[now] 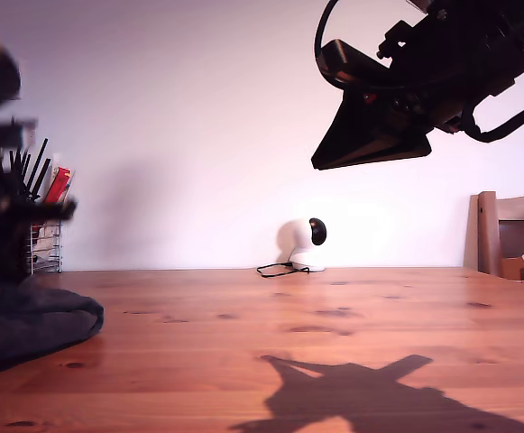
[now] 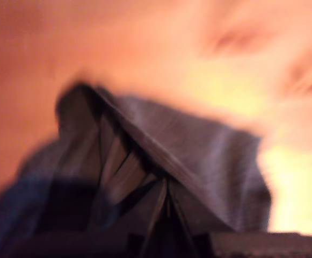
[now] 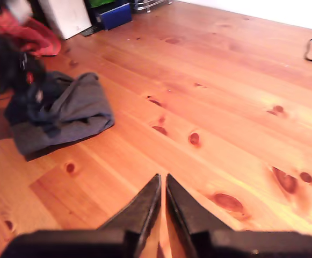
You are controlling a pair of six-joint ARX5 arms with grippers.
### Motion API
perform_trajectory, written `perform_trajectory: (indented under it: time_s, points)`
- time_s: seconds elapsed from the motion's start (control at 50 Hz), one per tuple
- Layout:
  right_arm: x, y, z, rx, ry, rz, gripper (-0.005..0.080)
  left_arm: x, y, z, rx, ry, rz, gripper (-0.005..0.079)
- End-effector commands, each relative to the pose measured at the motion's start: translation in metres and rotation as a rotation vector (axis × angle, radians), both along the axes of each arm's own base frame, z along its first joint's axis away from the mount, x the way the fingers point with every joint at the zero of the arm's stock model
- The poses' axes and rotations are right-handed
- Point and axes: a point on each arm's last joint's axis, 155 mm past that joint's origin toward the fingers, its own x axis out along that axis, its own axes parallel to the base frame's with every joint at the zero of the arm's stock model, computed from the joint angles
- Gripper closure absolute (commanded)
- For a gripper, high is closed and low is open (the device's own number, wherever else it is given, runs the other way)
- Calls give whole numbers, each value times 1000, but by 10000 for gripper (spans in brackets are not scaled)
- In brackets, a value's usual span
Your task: Fold the underwear in front of you. After folding it, place it to the left side.
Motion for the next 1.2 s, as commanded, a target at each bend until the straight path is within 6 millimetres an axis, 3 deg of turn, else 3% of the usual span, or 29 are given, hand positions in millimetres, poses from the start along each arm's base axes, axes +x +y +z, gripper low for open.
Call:
perform_trajectory:
  time_s: [0.0,0.14,0.44,0.72,1.18]
  points:
    - [-1,2,-1,0,-1,10,764,-2,6,-4,4,11,26,761]
    - [-1,2,0,-1,-4,9,764,-1,-2,2,-12,-7,-9,761]
    - [1,-5,-5,-32,-21,-13,764,-6,-74,39,-137,-155,-251,761]
    - [-13,-22,-6,1,-49,-34,764,-40,-113,81,-233,-349,-400,761]
    - [-44,-46,72,189,-269,-58,764,-118,-154,156,-368,-629,-612,761]
